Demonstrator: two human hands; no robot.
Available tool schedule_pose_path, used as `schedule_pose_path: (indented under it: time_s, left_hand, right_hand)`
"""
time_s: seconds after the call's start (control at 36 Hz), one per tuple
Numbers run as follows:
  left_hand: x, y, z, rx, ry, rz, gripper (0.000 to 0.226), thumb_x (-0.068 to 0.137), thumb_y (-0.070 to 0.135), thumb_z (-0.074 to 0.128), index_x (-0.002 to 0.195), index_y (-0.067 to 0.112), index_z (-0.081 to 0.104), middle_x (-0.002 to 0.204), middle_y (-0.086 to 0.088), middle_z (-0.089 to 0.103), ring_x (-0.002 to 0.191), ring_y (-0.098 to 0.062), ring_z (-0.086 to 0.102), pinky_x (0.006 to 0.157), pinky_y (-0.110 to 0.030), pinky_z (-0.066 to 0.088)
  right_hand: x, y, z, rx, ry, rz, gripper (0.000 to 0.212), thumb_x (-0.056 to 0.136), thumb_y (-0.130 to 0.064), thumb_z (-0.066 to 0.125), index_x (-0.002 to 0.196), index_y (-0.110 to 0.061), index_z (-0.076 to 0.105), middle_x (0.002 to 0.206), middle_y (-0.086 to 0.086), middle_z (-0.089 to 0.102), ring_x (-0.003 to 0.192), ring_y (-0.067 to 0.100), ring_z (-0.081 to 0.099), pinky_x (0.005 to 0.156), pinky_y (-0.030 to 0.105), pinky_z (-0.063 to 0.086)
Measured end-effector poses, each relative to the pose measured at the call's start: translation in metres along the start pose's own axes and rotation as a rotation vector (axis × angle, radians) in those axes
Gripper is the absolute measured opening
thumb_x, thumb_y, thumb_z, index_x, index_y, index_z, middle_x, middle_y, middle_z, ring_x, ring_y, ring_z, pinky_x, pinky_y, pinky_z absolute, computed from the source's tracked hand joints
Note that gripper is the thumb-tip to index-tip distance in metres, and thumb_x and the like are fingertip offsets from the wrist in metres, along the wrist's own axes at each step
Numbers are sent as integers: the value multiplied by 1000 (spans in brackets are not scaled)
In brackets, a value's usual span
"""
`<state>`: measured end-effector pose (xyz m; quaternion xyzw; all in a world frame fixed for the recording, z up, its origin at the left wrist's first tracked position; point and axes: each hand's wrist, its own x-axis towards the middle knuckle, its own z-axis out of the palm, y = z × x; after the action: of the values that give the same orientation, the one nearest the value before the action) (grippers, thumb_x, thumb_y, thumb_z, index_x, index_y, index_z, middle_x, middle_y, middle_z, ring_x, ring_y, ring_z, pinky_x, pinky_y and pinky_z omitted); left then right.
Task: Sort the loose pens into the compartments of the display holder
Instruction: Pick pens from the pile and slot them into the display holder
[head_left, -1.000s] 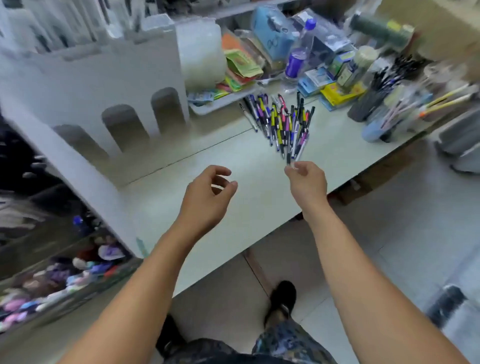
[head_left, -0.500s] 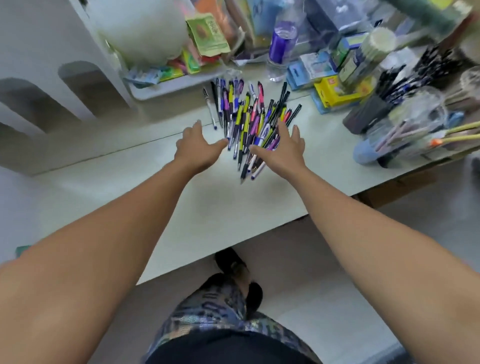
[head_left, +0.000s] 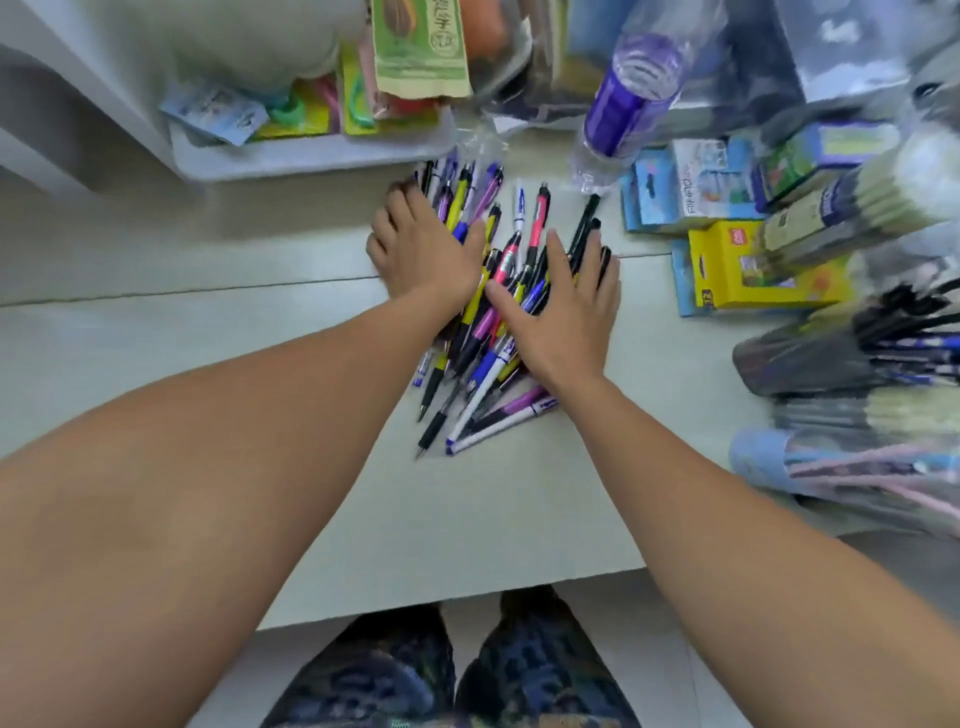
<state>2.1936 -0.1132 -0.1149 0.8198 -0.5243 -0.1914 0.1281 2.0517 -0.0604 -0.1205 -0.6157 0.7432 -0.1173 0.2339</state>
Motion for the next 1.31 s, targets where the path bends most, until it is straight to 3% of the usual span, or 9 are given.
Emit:
schedule_pose_path:
  time_s: [0.19,0.58,0.69,0.78,0.86,0.97,1.17,1.22,1.31]
  left_hand:
    - [-24,-48,-4,72,50,125,63,102,49,41,155,16,30,161,-5,31,144,-30,28,115,-44,21]
    - [-66,-134,-34,-39,218,-216,62,101,51,40,152,15,34,155,-8,39,143,-31,32,116,-50,28]
    - [-79,-137,-47,-175,107,-194,84,100,61,40,162,14,7,167,-9,18,153,-29,16,121,-47,15]
    - [-96,-143,-55,-284,9,-121,97,96,65,48,162,17,-6,170,-5,4,156,-24,5,124,-43,8]
    - [-114,-155,-56,-257,-90,3,107,92,69,53,161,20,-12,170,-4,-10,156,-22,-5,124,-37,0]
    - [-127,-176,-56,-206,-134,162,114,87,67,61,160,23,-14,169,-4,-17,156,-22,-11,121,-31,-3]
    - [-122,-205,-64,-123,-215,359,125,78,71,68,161,20,-9,169,-4,-17,156,-21,-12,125,-33,-1]
    - [-121,-208,-66,-153,-219,374,122,80,66,70,162,19,-7,169,-4,-16,156,-19,-10,125,-32,1]
    - [-119,-202,-71,-336,-191,256,115,84,58,72,162,20,-3,170,0,-12,155,-11,-7,121,-24,2]
  right_hand:
    - [-1,-20,22,14,-5,-241,76,95,-64,41,162,-33,22,171,0,8,158,26,2,128,44,5]
    - [-26,-96,55,29,-250,-530,72,101,-62,39,163,-34,16,172,1,6,158,26,-2,128,45,2]
    - [-44,-74,20,29,-106,-424,76,99,-68,35,163,-31,15,172,-1,4,158,21,-2,128,41,-2]
    - [-73,-23,-1,-44,33,-138,79,98,-69,33,163,-29,14,172,-1,5,158,22,-1,128,44,0]
    - [-111,19,2,-31,26,106,89,94,-73,30,164,-21,10,172,4,2,158,24,-2,128,41,0]
    - [-130,11,24,-24,11,55,83,103,-61,37,164,-15,5,172,3,-1,158,17,-4,128,37,-1]
    - [-77,-83,51,284,-23,0,73,106,-51,39,164,-15,11,172,1,5,158,15,1,129,37,4]
    - [-73,-100,50,395,-13,17,71,106,-52,40,164,-20,13,172,-3,5,157,11,2,128,34,7]
    - [-81,-102,46,338,67,46,71,104,-56,41,163,-25,17,171,-5,7,157,11,3,125,31,8]
